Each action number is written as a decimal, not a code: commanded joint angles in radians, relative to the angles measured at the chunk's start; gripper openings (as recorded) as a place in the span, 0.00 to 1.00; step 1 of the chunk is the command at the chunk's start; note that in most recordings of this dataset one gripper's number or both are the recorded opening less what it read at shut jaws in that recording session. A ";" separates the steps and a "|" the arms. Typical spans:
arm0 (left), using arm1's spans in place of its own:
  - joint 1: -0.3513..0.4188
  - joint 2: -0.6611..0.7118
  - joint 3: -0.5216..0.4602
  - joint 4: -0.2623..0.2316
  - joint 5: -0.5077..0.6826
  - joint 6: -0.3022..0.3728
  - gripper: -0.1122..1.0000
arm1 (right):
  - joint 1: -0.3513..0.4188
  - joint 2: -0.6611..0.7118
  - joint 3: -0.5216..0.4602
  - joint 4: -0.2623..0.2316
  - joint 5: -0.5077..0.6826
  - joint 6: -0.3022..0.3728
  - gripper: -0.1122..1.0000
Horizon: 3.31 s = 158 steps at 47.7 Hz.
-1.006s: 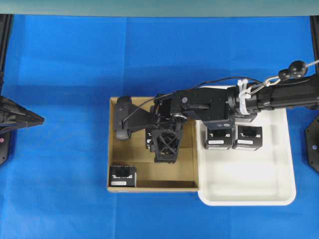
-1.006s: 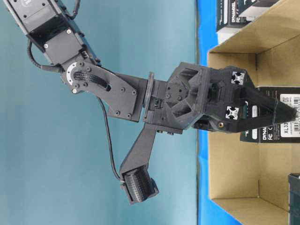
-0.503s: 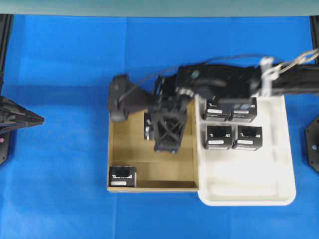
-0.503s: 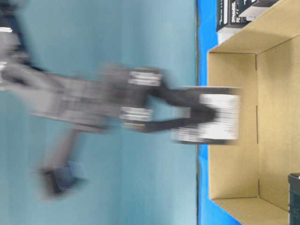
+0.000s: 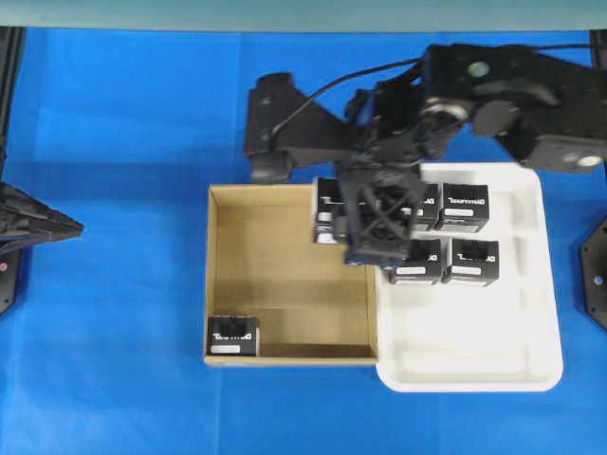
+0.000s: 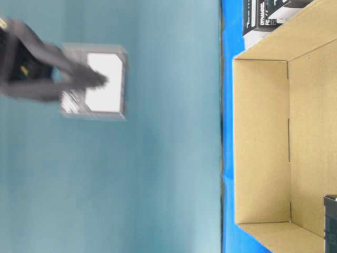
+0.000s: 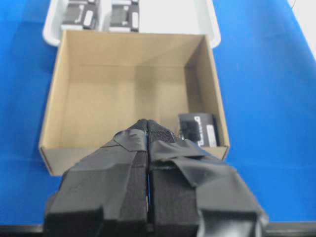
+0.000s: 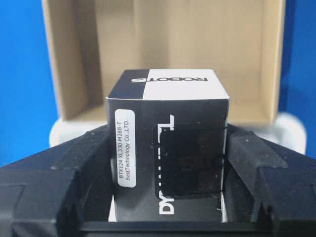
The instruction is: Pick the box from inside the cardboard box.
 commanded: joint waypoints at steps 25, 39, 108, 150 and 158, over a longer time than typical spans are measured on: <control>-0.006 0.012 -0.031 0.000 -0.005 -0.002 0.04 | 0.064 -0.241 0.192 0.005 0.046 0.115 0.66; -0.006 0.011 -0.032 0.000 -0.005 -0.002 0.04 | 0.147 -0.265 0.453 0.003 -0.135 0.158 0.66; -0.009 0.012 -0.032 0.000 -0.011 -0.003 0.04 | 0.250 -0.012 0.770 -0.011 -0.695 0.156 0.66; -0.014 0.012 -0.032 0.000 -0.006 -0.051 0.04 | 0.225 -0.044 0.765 -0.009 -0.709 0.163 0.97; -0.018 0.012 -0.032 0.000 -0.006 -0.054 0.04 | 0.221 -0.127 0.735 -0.011 -0.650 0.163 0.97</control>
